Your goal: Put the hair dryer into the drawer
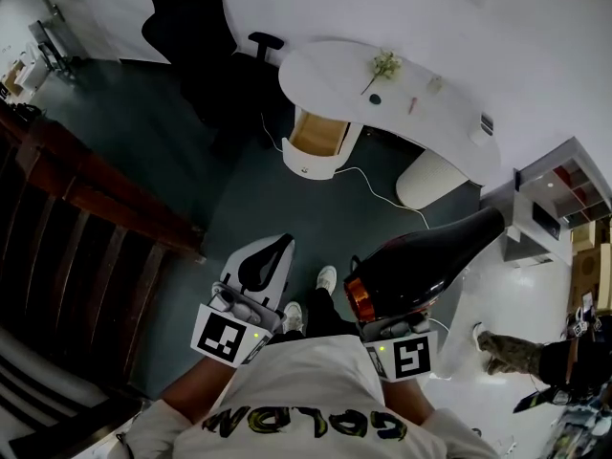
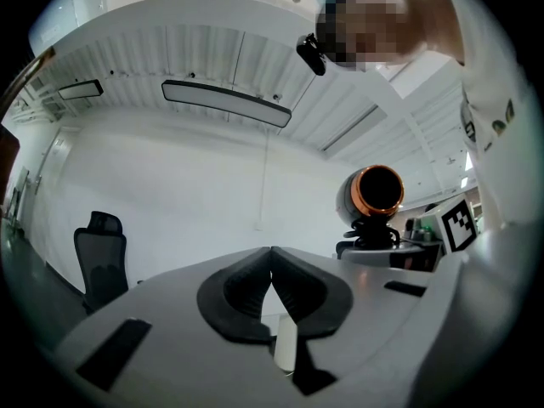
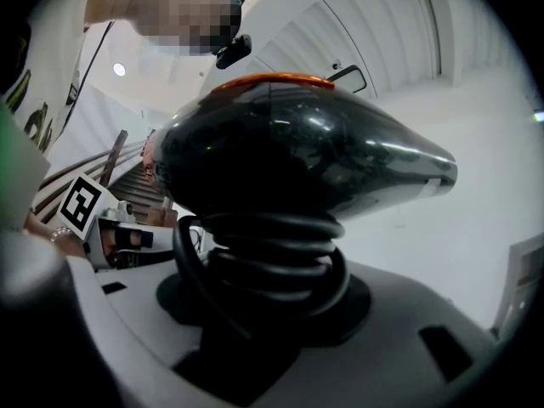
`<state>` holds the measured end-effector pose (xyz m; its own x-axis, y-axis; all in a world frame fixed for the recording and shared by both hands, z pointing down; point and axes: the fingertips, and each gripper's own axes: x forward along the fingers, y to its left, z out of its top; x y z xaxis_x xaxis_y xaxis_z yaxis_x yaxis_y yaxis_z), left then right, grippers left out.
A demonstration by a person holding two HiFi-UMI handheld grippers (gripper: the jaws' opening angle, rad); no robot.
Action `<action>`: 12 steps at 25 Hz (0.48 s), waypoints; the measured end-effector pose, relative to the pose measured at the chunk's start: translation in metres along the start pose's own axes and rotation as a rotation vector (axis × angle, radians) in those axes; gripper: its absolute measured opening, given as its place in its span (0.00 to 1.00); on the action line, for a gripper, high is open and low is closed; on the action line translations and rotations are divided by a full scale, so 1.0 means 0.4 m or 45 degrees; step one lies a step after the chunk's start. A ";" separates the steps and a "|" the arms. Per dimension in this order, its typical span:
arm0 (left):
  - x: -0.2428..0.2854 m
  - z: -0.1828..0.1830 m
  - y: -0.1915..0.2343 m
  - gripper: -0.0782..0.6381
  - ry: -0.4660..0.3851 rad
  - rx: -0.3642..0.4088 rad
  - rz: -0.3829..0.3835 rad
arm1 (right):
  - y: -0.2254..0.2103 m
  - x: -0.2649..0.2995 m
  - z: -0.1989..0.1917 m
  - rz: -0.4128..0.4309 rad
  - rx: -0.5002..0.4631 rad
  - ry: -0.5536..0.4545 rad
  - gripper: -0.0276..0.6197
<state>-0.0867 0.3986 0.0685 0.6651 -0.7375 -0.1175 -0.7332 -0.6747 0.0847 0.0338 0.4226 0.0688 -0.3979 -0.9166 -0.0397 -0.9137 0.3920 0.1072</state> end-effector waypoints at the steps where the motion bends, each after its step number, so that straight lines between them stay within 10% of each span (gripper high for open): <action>1: 0.015 -0.005 0.007 0.13 0.003 -0.001 -0.006 | -0.009 0.013 -0.003 -0.002 0.000 -0.006 0.42; 12: 0.248 -0.028 0.093 0.13 0.002 0.004 -0.019 | -0.174 0.188 -0.043 0.001 0.018 -0.006 0.42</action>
<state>-0.0462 0.3000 0.0712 0.6763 -0.7273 -0.1172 -0.7235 -0.6856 0.0799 0.0687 0.3251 0.0755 -0.3988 -0.9160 -0.0442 -0.9146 0.3936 0.0930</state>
